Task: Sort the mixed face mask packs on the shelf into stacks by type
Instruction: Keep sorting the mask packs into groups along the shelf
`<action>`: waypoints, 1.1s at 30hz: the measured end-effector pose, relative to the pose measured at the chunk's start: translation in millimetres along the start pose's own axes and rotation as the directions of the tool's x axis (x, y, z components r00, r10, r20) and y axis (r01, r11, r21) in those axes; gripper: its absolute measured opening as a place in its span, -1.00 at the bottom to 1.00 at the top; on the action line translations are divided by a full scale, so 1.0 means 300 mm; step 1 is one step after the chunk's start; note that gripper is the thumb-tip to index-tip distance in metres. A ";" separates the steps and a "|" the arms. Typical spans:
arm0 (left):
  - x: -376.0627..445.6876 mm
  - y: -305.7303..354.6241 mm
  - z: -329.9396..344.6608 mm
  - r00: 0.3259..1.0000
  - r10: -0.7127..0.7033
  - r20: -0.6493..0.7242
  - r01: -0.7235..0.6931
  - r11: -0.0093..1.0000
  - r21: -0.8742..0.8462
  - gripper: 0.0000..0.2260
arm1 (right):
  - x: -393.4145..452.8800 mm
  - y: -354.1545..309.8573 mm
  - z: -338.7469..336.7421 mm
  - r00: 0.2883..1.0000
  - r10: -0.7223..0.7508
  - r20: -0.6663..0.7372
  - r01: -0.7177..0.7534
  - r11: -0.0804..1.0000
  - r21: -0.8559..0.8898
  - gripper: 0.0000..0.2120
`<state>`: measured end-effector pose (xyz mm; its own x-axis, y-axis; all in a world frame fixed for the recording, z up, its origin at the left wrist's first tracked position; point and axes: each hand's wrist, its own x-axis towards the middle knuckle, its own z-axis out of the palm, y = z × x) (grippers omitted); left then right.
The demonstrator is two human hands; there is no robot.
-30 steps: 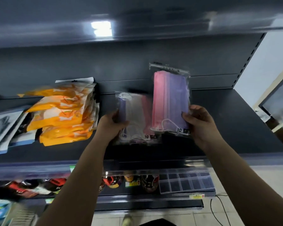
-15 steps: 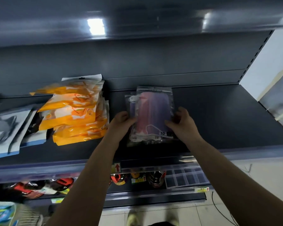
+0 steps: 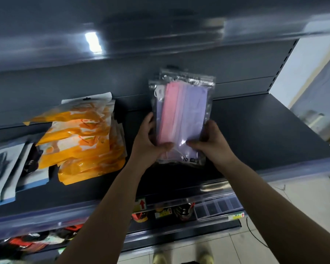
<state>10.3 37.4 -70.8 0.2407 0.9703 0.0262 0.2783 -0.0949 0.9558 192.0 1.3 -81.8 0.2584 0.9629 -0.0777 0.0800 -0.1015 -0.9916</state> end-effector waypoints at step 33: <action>0.043 0.046 0.088 0.940 0.245 -0.238 -0.279 0.952 -0.124 -0.39 | 0.070 -0.057 -0.030 0.931 -0.365 0.023 0.365 0.925 -0.107 -0.24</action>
<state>41.7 42.7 -65.0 0.0731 0.9418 0.3281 0.0826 -0.3335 0.9391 204.7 21.2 -65.4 0.1893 0.9390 0.2872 0.2711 0.2312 -0.9344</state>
